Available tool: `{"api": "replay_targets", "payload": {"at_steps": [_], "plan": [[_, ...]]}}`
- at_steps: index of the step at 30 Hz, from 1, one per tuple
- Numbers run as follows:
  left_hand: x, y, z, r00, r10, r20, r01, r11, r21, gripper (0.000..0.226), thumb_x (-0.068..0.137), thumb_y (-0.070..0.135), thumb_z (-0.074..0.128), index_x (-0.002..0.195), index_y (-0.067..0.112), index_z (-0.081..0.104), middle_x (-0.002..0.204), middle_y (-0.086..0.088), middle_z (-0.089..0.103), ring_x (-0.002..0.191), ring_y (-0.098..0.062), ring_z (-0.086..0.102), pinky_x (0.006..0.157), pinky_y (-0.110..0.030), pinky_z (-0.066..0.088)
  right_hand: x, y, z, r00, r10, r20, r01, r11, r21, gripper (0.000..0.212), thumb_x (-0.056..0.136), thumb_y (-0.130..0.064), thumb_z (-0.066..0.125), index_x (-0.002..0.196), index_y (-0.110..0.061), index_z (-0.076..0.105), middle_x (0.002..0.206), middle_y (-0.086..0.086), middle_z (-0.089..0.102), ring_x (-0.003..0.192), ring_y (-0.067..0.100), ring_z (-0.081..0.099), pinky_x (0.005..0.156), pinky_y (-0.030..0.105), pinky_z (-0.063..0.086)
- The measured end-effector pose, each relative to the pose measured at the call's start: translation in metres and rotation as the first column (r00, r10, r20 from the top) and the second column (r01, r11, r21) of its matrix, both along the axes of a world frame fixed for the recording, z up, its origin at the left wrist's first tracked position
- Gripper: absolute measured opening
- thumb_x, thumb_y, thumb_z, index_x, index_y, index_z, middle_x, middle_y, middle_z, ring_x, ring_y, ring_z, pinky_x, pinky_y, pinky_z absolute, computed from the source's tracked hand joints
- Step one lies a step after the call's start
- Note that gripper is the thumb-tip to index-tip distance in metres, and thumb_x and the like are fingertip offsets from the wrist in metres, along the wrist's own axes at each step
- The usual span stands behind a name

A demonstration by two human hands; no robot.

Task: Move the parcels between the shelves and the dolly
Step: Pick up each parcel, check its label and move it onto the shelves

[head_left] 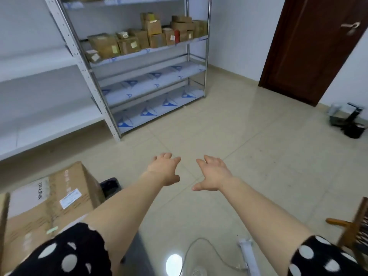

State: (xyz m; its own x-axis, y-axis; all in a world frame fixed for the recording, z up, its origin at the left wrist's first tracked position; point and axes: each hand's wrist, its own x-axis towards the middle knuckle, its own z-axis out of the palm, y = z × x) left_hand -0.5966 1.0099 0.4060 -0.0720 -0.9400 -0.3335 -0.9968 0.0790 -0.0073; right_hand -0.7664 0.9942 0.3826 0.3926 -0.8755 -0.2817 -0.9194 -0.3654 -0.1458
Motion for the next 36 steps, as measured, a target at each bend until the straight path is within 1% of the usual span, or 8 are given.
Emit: {"api": "replay_targets", "payload": {"at_steps": [5, 9, 13, 17, 22, 26, 29, 36], "plan": [[-0.031, -0.122, 0.024, 0.998, -0.058, -0.016, 0.057, 0.996, -0.069, 0.069, 0.089, 0.037, 0.057, 0.15, 0.029, 0.024, 0.155, -0.007, 0.023, 0.141, -0.029, 0.023, 0.114, -0.049, 0.024, -0.045, -0.111, 0.023, 0.995, -0.051, -0.081, 0.044, 0.995, -0.091, 0.093, 0.077, -0.064, 0.061, 0.148, -0.016, 0.024, 0.155, 0.012, 0.02, 0.146, 0.027, 0.008, 0.118, 0.042, 0.003], [-0.036, -0.232, 0.055, 0.997, -0.067, -0.047, 0.06, 0.989, -0.138, 0.069, 0.091, 0.036, 0.056, 0.15, 0.028, 0.023, 0.152, -0.007, 0.027, 0.139, -0.029, 0.027, 0.113, -0.049, 0.027, -0.056, -0.228, 0.057, 0.985, -0.152, -0.079, 0.141, 0.982, -0.126, 0.092, 0.076, -0.067, 0.059, 0.147, -0.016, 0.028, 0.151, 0.012, 0.03, 0.143, 0.028, 0.017, 0.116, 0.039, 0.012], [-0.027, -0.327, 0.083, 0.998, -0.009, -0.064, -0.003, 0.984, -0.181, 0.067, 0.09, 0.038, 0.056, 0.149, 0.027, 0.026, 0.148, -0.006, 0.033, 0.136, -0.028, 0.031, 0.109, -0.047, 0.033, -0.034, -0.329, 0.087, 0.997, -0.08, -0.006, 0.077, 0.978, -0.194, 0.086, 0.08, -0.064, 0.058, 0.146, -0.017, 0.03, 0.148, 0.01, 0.034, 0.139, 0.027, 0.026, 0.113, 0.037, 0.018], [-0.031, -0.411, 0.1, 0.999, 0.0, -0.034, -0.006, 0.983, -0.182, 0.068, 0.09, 0.037, 0.054, 0.15, 0.028, 0.023, 0.148, -0.005, 0.032, 0.136, -0.028, 0.03, 0.107, -0.045, 0.035, -0.032, -0.403, 0.096, 0.999, -0.009, -0.049, -0.001, 0.976, -0.218, 0.083, 0.081, -0.062, 0.058, 0.144, -0.016, 0.032, 0.148, 0.011, 0.032, 0.139, 0.027, 0.025, 0.114, 0.038, 0.016], [-0.046, -0.523, 0.109, 0.999, -0.001, -0.043, -0.008, 0.977, -0.215, 0.065, 0.09, 0.036, 0.054, 0.148, 0.028, 0.026, 0.147, -0.007, 0.032, 0.135, -0.029, 0.031, 0.109, -0.048, 0.032, -0.054, -0.521, 0.106, 0.999, -0.034, -0.037, 0.024, 0.967, -0.254, 0.087, 0.079, -0.062, 0.06, 0.145, -0.015, 0.03, 0.149, 0.014, 0.032, 0.139, 0.028, 0.026, 0.115, 0.039, 0.017], [-0.067, -0.63, 0.113, 0.999, 0.012, -0.033, -0.021, 0.964, -0.264, 0.071, 0.09, 0.038, 0.056, 0.151, 0.029, 0.019, 0.149, -0.007, 0.031, 0.136, -0.03, 0.032, 0.109, -0.048, 0.033, -0.077, -0.631, 0.117, 1.0, -0.023, -0.014, 0.017, 0.955, -0.297, 0.089, 0.078, -0.062, 0.062, 0.145, -0.016, 0.028, 0.151, 0.014, 0.028, 0.141, 0.028, 0.024, 0.117, 0.04, 0.013], [-0.092, -0.715, 0.124, 0.999, 0.024, -0.028, -0.031, 0.959, -0.282, 0.072, 0.091, 0.036, 0.056, 0.152, 0.028, 0.018, 0.151, -0.008, 0.029, 0.136, -0.03, 0.031, 0.109, -0.046, 0.034, -0.101, -0.72, 0.129, 1.0, -0.011, 0.028, 0.019, 0.95, -0.313, 0.089, 0.078, -0.061, 0.063, 0.146, -0.016, 0.026, 0.149, 0.013, 0.03, 0.139, 0.028, 0.026, 0.115, 0.039, 0.016], [-0.133, -0.894, 0.154, 1.0, 0.023, 0.005, -0.02, 0.959, -0.284, 0.065, 0.092, 0.03, 0.056, 0.149, 0.026, 0.024, 0.15, -0.009, 0.029, 0.138, -0.031, 0.027, 0.109, -0.046, 0.034, -0.148, -0.898, 0.155, 0.991, -0.03, 0.132, 0.063, 0.965, -0.255, 0.09, 0.08, -0.058, 0.064, 0.148, -0.015, 0.023, 0.15, 0.013, 0.029, 0.138, 0.03, 0.028, 0.112, 0.035, 0.022]]}}
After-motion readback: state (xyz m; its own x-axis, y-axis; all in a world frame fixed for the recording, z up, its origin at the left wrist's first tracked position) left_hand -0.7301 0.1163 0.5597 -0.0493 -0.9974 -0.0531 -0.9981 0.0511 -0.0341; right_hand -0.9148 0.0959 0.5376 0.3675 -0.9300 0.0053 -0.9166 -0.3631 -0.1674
